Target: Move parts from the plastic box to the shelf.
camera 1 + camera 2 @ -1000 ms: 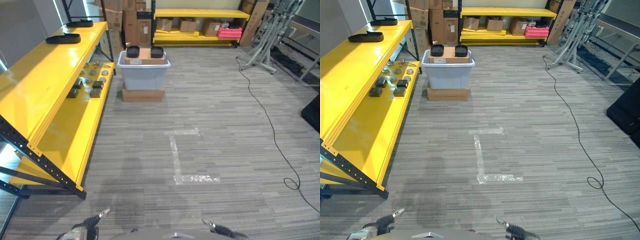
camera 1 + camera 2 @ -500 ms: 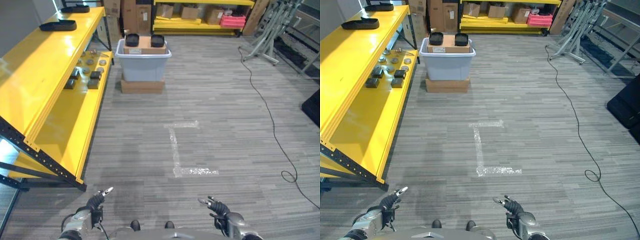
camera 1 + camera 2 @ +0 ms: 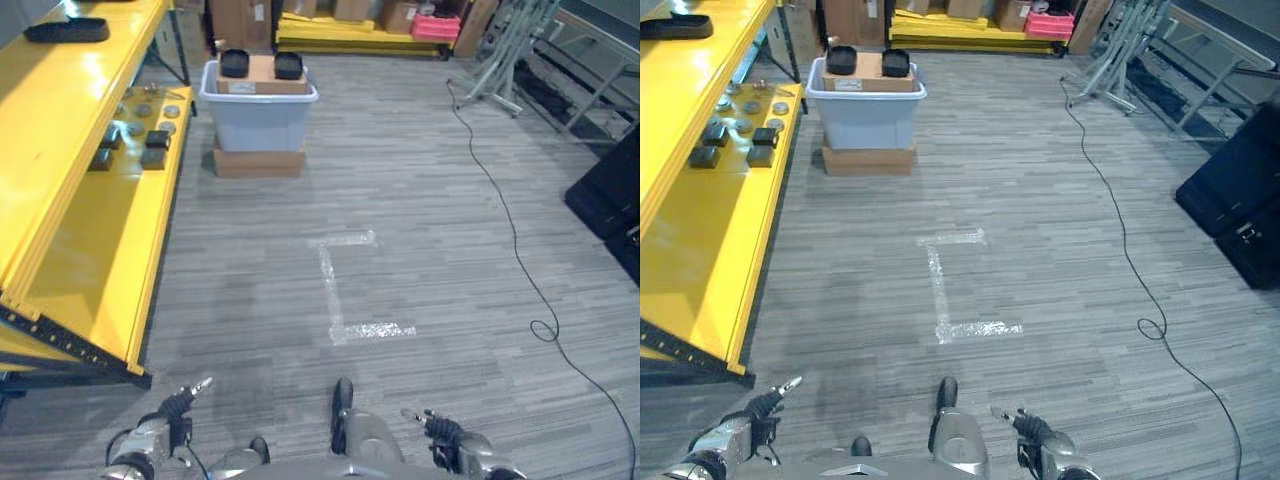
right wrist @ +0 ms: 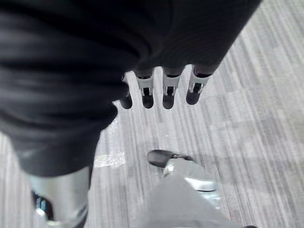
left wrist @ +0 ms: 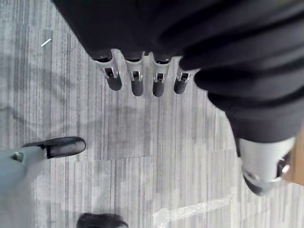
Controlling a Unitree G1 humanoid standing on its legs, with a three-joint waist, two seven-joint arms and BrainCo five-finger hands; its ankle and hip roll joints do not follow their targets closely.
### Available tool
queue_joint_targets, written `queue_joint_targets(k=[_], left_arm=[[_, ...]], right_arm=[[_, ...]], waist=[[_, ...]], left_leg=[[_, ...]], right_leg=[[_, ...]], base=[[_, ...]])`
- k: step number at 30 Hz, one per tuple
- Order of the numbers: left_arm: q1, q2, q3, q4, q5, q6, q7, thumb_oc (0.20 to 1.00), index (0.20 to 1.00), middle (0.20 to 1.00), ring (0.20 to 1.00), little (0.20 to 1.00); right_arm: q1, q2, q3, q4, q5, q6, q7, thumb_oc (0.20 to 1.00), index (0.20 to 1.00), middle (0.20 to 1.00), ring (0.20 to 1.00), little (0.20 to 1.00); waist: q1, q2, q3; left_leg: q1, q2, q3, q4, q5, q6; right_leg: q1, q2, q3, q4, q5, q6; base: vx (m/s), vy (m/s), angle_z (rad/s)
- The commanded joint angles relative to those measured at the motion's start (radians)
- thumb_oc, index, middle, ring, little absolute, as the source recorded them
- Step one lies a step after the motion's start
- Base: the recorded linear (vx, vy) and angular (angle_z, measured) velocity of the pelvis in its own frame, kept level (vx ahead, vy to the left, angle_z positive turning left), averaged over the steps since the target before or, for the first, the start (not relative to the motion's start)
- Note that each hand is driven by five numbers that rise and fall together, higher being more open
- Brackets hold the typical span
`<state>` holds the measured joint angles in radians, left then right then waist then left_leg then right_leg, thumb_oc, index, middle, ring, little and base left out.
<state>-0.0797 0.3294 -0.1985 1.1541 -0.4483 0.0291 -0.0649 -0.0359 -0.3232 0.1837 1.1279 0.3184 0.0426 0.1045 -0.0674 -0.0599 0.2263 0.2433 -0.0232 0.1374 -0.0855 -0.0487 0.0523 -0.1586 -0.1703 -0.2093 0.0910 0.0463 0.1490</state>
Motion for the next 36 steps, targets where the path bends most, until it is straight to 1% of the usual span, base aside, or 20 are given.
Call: queue_joint_targets(k=[1, 2, 3, 4, 5, 6, 8, 10, 12, 14, 16, 18, 19, 22, 25, 28, 29, 31, 34, 36], left_arm=[[-0.014, -0.004, -0.003, 0.024, -0.003, -0.010, 0.034, 1.000, 1.000, 1.000, 1.000, 1.000], [-0.014, -0.005, -0.003, 0.025, -0.010, -0.009, 0.039, 1.000, 1.000, 1.000, 1.000, 1.000], [-0.012, -0.015, 0.005, 0.041, -0.039, -0.005, 0.038, 1.000, 1.000, 1.000, 1.000, 1.000], [-0.011, -0.016, 0.007, 0.043, -0.042, -0.004, 0.038, 1.000, 1.000, 1.000, 1.000, 1.000], [-0.006, -0.025, 0.020, 0.050, -0.036, -0.009, 0.035, 1.000, 1.000, 1.000, 1.000, 1.000], [0.000, -0.037, 0.038, 0.056, -0.027, -0.017, 0.027, 1.000, 1.000, 1.000, 1.000, 1.000], [0.000, -0.044, 0.044, 0.049, -0.030, -0.003, 0.025, 1.000, 1.000, 1.000, 1.000, 1.000], [-0.003, -0.053, 0.047, 0.049, -0.010, 0.014, 0.018, 1.000, 1.000, 1.000, 1.000, 1.000], [0.004, -0.061, 0.042, 0.059, 0.007, 0.007, 0.010, 1.000, 1.000, 1.000, 1.000, 1.000], [0.028, -0.067, 0.038, 0.065, 0.003, -0.012, 0.001, 1.000, 1.000, 1.000, 1.000, 1.000], [0.059, -0.063, 0.050, 0.067, 0.007, -0.013, -0.041, 1.000, 1.000, 1.000, 1.000, 1.000], [0.064, -0.065, 0.045, 0.066, 0.017, -0.017, -0.042, 1.000, 1.000, 1.000, 1.000, 1.000], [0.064, -0.064, 0.044, 0.065, 0.017, -0.014, -0.042, 1.000, 1.000, 1.000, 1.000, 1.000], [0.049, -0.063, 0.039, 0.068, 0.028, 0.008, -0.028, 1.000, 1.000, 1.000, 1.000, 1.000], [0.020, -0.054, 0.016, 0.076, 0.038, 0.020, -0.014, 1.000, 1.000, 1.000, 1.000, 1.000], [-0.012, -0.041, 0.004, 0.088, 0.056, 0.030, 0.016, 1.000, 1.000, 1.000, 1.000, 1.000], [-0.018, -0.038, 0.000, 0.090, 0.056, 0.032, 0.022, 1.000, 1.000, 1.000, 1.000, 1.000], [-0.029, -0.029, -0.002, 0.092, 0.061, 0.033, 0.024, 1.000, 1.000, 1.000, 1.000, 1.000], [-0.055, -0.013, -0.008, 0.082, 0.061, 0.032, 0.016, 1.000, 1.000, 1.000, 1.000, 1.000], [-0.076, -0.015, -0.020, 0.073, 0.028, 0.030, 0.028, 1.000, 1.000, 1.000, 1.000, 1.000]], right_arm=[[-0.027, -0.037, 0.016, 0.069, -0.020, 0.001, 0.020, 1.000, 1.000, 1.000, 1.000, 1.000], [-0.027, -0.037, 0.016, 0.069, -0.020, 0.005, 0.021, 1.000, 1.000, 1.000, 1.000, 1.000], [-0.028, -0.043, 0.018, 0.084, -0.018, 0.036, 0.038, 1.000, 1.000, 1.000, 1.000, 1.000], [-0.028, -0.044, 0.018, 0.087, -0.018, 0.039, 0.044, 1.000, 1.000, 1.000, 1.000, 1.000], [-0.027, -0.044, 0.017, 0.098, -0.012, 0.043, 0.050, 1.000, 1.000, 1.000, 1.000, 1.000], [-0.024, -0.049, 0.017, 0.103, -0.001, 0.053, 0.045, 1.000, 1.000, 1.000, 1.000, 1.000], [-0.021, -0.055, 0.016, 0.107, -0.017, 0.071, 0.050, 1.000, 1.000, 1.000, 1.000, 1.000], [-0.015, -0.058, 0.005, 0.124, -0.020, 0.063, 0.047, 1.000, 1.000, 1.000, 1.000, 1.000], [-0.022, -0.055, -0.010, 0.137, -0.002, 0.061, 0.042, 1.000, 1.000, 1.000, 1.000, 1.000], [-0.028, -0.054, -0.021, 0.136, -0.006, 0.076, 0.038, 1.000, 1.000, 1.000, 1.000, 1.000], [-0.027, -0.070, -0.008, 0.160, -0.129, 0.070, 0.069, 1.000, 1.000, 1.000, 1.000, 1.000], [-0.025, -0.072, 0.002, 0.164, -0.117, 0.066, 0.073, 1.000, 1.000, 1.000, 1.000, 1.000], [-0.025, -0.070, 0.005, 0.164, -0.106, 0.065, 0.073, 1.000, 1.000, 1.000, 1.000, 1.000], [-0.035, -0.052, 0.013, 0.164, -0.042, 0.075, 0.046, 1.000, 1.000, 1.000, 1.000, 1.000], [-0.033, -0.035, 0.005, 0.161, -0.047, 0.092, 0.064, 1.000, 1.000, 1.000, 1.000, 1.000], [-0.021, -0.011, 0.012, 0.160, -0.057, 0.084, 0.076, 1.000, 1.000, 1.000, 1.000, 1.000], [-0.022, -0.004, 0.017, 0.161, -0.053, 0.079, 0.078, 1.000, 1.000, 1.000, 1.000, 1.000], [-0.023, 0.009, 0.030, 0.157, -0.049, 0.072, 0.074, 1.000, 1.000, 1.000, 1.000, 1.000], [-0.022, 0.013, 0.047, 0.146, -0.034, 0.070, 0.055, 1.000, 1.000, 1.000, 1.000, 1.000], [-0.020, 0.003, 0.054, 0.145, -0.048, 0.065, 0.058, 1.000, 1.000, 1.000, 1.000, 1.000]], waist=[[-0.012, 0.024, -0.030], [-0.012, 0.025, -0.031], [-0.014, 0.030, -0.038], [-0.014, 0.031, -0.039], [-0.010, 0.030, -0.037], [0.004, 0.021, -0.025], [0.016, 0.010, -0.016], [0.023, 0.018, -0.005], [0.033, 0.028, 0.002], [0.064, 0.053, 0.008], [0.113, 0.067, 0.011], [0.123, 0.066, 0.010], [0.126, 0.061, 0.004], [0.128, 0.045, -0.023], [0.123, 0.040, -0.033], [0.107, 0.057, -0.033], [0.102, 0.062, -0.030], [0.091, 0.069, -0.023], [0.067, 0.064, -0.008], [0.029, 0.048, 0.004]], left_leg=[[0.000, -0.007, 0.015, 0.131, -0.188, 0.018], [0.000, -0.005, 0.013, 0.133, -0.188, 0.017], [-0.031, 0.021, 0.007, 0.225, -0.153, -0.006], [-0.038, 0.025, 0.007, 0.240, -0.146, -0.009], [-0.067, 0.045, 0.006, 0.379, -0.092, -0.033], [-0.198, 0.073, -0.007, 0.656, -0.009, -0.061], [-0.338, 0.099, -0.006, 0.793, 0.034, -0.066], [-0.395, 0.122, 0.029, 0.743, 0.029, -0.060], [-0.375, 0.098, 0.050, 0.594, 0.028, -0.055], [-0.391, 0.030, -0.002, 0.353, 0.065, -0.064], [-0.433, 0.000, -0.083, 0.215, 0.132, -0.091], [-0.441, 0.002, -0.074, 0.197, 0.138, -0.095], [-0.436, 0.002, -0.052, 0.188, 0.117, -0.089], [-0.412, -0.009, -0.019, 0.196, 0.053, -0.043], [-0.378, -0.023, -0.005, 0.195, 0.013, 0.003], [-0.299, -0.030, -0.025, 0.149, -0.007, 0.045], [-0.279, -0.028, -0.030, 0.138, -0.010, 0.046], [-0.241, -0.021, -0.027, 0.118, -0.014, 0.044], [-0.196, -0.020, -0.033, 0.096, -0.028, 0.033], [-0.169, -0.041, -0.058, 0.107, -0.066, 0.032]], right_leg=[[0.048, 0.072, 0.029, 0.005, 0.004, -0.032], [0.050, 0.075, 0.030, 0.005, 0.002, -0.035], [0.073, 0.094, 0.045, 0.007, -0.030, -0.072], [0.077, 0.096, 0.046, 0.008, -0.035, -0.077], [0.099, 0.104, 0.049, 0.001, -0.052, -0.100], [0.148, 0.117, 0.068, -0.015, -0.075, -0.139], [0.184, 0.121, 0.078, -0.019, -0.094, -0.166], [0.219, 0.132, 0.083, -0.020, -0.115, -0.170], [0.242, 0.139, 0.096, -0.022, -0.132, -0.157], [0.275, 0.172, 0.140, -0.018, -0.157, -0.140], [0.329, 0.208, 0.187, -0.020, -0.194, -0.142], [0.350, 0.209, 0.188, -0.027, -0.207, -0.140], [0.362, 0.204, 0.186, -0.033, -0.213, -0.135], [0.362, 0.181, 0.173, -0.006, -0.236, -0.121], [0.326, 0.149, 0.128, 0.131, -0.225, -0.105], [0.184, 0.102, 0.092, 0.469, -0.097, -0.043], [0.148, 0.094, 0.085, 0.502, -0.089, -0.042], [0.098, 0.084, 0.064, 0.462, -0.097, -0.045], [0.079, 0.099, 0.049, 0.257, -0.116, -0.055], [0.048, 0.118, 0.091, 0.080, -0.077, -0.054]], base=[[0.26, -0.183, 0.33], [0.26, -0.194, 0.48], [0.22, -0.166, 0.50], [0.30, -0.243, 0.44], [0.33, -0.308, 0.16], [0.34, -0.334, -0.13], [0.28, -0.244, -0.20], [0.29, -0.073, -0.21], [0.33, 0.099, -0.20], [0.45, 0.156, -0.13], [0.50, 0.168, -0.54], [0.27, 0.133, -0.47], [0.21, 0.157, -0.48], [0.22, 0.213, -0.22], [0.23, 0.207, 0.00], [0.25, 0.221, 0.04], [0.24, 0.125, -0.02], [0.25, 0.038, 0.26], [0.29, -0.070, 0.17], [0.33, -0.098, 0.21]])
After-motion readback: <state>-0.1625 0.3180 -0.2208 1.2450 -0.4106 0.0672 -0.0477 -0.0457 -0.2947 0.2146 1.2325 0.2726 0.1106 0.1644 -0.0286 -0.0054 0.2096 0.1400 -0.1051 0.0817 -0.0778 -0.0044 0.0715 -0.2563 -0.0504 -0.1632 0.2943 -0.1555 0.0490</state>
